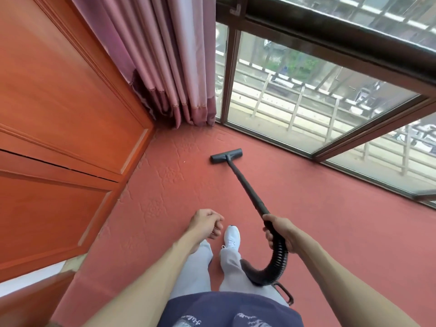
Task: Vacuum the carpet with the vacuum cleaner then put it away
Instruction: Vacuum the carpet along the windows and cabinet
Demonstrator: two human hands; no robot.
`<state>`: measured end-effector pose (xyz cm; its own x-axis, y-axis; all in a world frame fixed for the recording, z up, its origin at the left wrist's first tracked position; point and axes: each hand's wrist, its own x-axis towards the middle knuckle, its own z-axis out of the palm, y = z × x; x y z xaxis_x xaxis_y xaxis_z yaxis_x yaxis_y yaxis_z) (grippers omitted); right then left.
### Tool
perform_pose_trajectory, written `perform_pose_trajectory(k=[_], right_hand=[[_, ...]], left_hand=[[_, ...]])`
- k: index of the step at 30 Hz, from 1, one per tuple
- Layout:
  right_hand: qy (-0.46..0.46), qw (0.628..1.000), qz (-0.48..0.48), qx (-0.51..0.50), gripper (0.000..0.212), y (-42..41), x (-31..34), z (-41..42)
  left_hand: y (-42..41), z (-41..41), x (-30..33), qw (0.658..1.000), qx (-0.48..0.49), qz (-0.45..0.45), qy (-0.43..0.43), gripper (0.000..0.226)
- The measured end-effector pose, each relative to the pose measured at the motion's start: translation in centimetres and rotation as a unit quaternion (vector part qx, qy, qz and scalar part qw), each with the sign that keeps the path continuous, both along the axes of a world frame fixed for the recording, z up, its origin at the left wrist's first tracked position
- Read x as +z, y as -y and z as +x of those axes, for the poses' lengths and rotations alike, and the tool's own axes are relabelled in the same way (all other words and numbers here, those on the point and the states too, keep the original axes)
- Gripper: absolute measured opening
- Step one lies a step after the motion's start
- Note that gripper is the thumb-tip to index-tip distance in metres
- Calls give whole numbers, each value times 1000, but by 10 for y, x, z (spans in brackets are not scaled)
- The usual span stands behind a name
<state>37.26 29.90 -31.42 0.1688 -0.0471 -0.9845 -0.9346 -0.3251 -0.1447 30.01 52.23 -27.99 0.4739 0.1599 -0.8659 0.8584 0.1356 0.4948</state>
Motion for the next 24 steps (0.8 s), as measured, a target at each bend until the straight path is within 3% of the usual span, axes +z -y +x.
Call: perform_pose_trajectory(k=[5, 13, 18, 24], right_hand=[[46, 994, -24, 92, 29, -2, 5, 26], [144, 966, -56, 206, 15, -82, -23, 65], [146, 955, -41, 256, 21, -104, -33, 65], [132, 933, -61, 329, 24, -61, -10, 31]], left_hand=[[22, 8, 14, 1000, 0, -1, 22, 19], [23, -4, 10, 999, 14, 28, 20, 21], [21, -25, 2, 999, 24, 36, 7, 21], [24, -40, -5, 999, 38, 28, -23, 17]])
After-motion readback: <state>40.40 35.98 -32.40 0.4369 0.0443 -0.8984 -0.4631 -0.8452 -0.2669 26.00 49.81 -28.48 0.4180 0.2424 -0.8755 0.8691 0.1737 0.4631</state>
